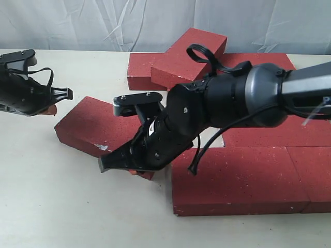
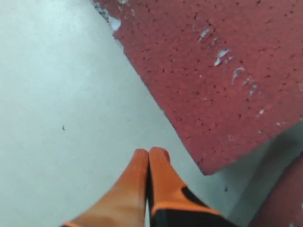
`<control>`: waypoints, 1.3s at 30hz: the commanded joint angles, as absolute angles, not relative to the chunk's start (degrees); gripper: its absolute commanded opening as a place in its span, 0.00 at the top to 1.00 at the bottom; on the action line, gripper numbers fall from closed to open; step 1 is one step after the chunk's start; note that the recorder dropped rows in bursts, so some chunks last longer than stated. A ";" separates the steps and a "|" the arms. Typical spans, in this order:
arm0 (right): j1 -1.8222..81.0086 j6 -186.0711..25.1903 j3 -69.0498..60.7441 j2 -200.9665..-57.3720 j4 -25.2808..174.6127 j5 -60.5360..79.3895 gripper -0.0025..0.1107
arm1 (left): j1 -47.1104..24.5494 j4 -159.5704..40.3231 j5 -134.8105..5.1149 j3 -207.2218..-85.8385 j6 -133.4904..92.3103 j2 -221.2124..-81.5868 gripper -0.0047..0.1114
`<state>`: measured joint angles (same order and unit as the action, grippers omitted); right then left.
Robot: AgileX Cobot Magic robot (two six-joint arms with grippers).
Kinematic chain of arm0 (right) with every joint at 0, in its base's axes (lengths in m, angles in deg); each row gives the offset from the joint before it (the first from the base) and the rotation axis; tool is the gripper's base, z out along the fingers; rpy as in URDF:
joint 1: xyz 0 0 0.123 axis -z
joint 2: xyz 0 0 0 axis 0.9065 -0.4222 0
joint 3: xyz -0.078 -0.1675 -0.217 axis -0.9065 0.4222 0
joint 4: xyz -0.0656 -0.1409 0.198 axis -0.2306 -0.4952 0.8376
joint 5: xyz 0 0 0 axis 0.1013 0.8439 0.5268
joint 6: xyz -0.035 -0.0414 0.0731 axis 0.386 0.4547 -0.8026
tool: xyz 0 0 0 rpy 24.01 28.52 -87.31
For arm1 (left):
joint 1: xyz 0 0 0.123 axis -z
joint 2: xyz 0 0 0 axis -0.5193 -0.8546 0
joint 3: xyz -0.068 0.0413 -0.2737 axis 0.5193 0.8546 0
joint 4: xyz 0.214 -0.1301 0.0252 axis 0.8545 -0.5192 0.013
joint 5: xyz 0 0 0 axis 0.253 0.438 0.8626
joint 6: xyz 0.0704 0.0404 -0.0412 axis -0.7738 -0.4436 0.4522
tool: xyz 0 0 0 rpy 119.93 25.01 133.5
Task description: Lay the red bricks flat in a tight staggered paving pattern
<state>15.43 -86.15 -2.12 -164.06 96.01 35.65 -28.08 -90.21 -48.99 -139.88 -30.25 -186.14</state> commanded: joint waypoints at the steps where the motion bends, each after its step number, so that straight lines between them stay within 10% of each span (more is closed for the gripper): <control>1: 15.40 -86.16 -2.55 -166.50 93.97 33.21 0.98 | -28.24 -91.10 -46.38 -140.11 -32.06 -186.59 0.96; 39: 27.43 -121.06 -2.42 -154.95 67.22 36.52 0.98 | -25.36 -100.65 -36.34 -139.99 -44.52 -186.59 0.96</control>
<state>25.86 -120.54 -2.30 -155.35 68.93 34.96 -26.94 -99.55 -36.55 -139.88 -43.37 -186.68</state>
